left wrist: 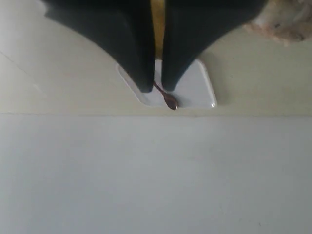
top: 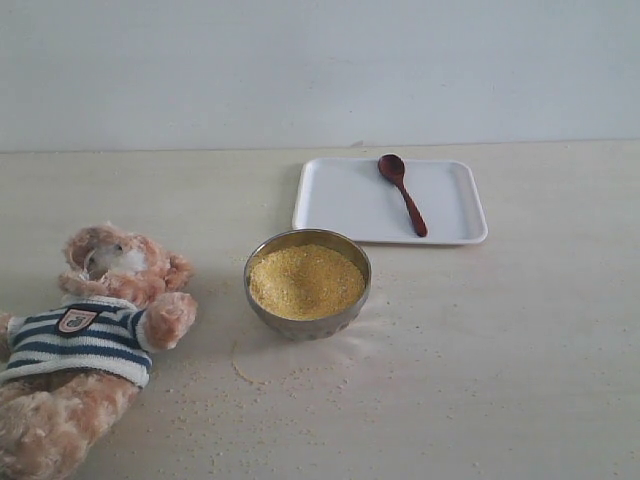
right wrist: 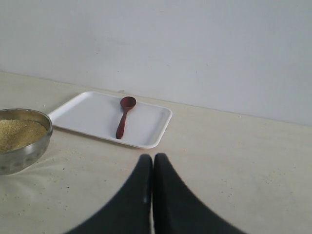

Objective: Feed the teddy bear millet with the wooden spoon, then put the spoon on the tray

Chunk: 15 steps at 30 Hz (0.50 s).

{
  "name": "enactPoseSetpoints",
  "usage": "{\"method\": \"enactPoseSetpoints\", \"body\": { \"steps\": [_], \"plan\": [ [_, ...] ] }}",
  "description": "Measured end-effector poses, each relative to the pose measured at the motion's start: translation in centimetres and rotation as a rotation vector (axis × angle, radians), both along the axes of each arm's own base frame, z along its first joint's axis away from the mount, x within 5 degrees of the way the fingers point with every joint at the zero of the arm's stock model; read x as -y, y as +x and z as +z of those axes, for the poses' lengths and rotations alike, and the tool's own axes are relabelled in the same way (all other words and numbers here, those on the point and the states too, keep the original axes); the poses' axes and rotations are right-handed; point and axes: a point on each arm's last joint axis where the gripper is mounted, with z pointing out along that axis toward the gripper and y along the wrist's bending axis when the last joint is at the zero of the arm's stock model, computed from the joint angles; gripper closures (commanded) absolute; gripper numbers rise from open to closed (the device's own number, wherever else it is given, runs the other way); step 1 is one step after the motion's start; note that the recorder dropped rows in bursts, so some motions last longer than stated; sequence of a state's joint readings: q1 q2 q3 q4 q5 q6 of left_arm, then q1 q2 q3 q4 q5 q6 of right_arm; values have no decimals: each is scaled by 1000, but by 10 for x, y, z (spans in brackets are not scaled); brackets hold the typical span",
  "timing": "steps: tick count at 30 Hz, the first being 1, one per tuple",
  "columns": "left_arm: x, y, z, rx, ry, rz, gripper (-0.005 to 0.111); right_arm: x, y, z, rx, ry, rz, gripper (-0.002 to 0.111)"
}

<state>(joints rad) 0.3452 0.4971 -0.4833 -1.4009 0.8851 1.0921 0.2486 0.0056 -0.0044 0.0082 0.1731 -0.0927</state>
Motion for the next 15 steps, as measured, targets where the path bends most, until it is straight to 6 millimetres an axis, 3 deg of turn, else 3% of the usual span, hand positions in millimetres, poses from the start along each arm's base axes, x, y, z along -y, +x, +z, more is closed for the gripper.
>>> {"method": "enactPoseSetpoints", "body": {
  "steps": [10,15],
  "plan": [
    [7,-53,-13,157,522,-18,101,0,0,0,0,0,0,108],
    [6,-68,-16,206,600,20,101,0,0,0,0,0,0,108]
  ]
}}
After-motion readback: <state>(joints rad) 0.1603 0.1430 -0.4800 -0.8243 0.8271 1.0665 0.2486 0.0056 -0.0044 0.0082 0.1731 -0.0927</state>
